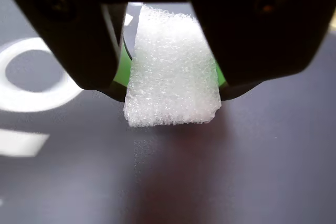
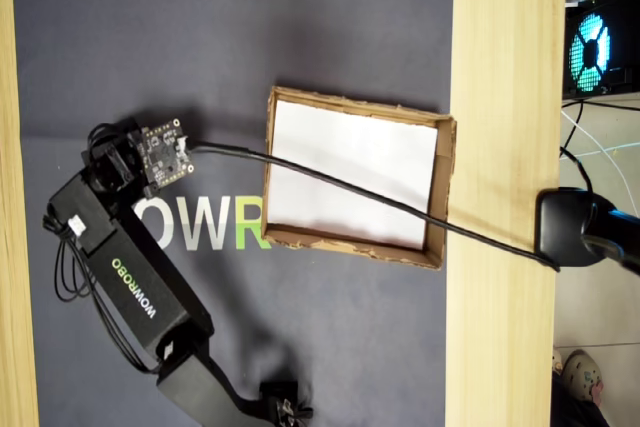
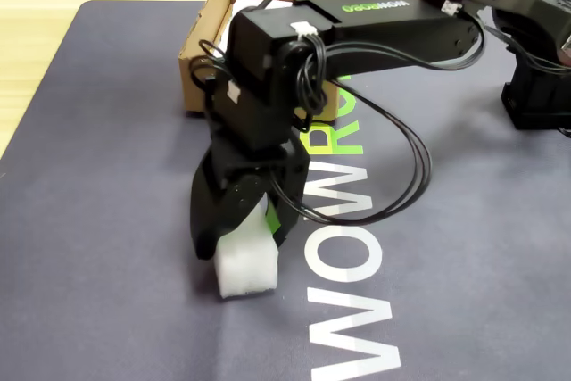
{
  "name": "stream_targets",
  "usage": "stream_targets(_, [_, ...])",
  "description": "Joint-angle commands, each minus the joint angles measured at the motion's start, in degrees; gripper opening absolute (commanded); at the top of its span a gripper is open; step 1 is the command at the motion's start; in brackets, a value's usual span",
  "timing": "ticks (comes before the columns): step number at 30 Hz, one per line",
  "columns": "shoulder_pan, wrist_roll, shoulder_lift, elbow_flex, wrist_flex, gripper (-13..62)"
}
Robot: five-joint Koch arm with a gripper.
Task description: Put the block into the box.
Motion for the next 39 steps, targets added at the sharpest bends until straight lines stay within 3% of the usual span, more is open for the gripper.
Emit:
stream_targets(1, [-0.26, -3.34, 1.49, -4.75, -1.67, 4.9])
stream_targets(2, [-0.53, -5.1, 0.09, -10.2, -1.76, 0.2])
stream_targets(25, [19.78, -15.29, 22.68, -6.06, 8.44, 0.2])
stream_targets(32, [20.21, -14.94, 36.3, 10.63, 9.84, 0.3])
stream_targets(34, [20.13, -14.94, 44.91, 23.2, 9.14, 0.4])
stream_targets(39, [21.27, -15.56, 56.6, 38.5, 7.29, 0.5])
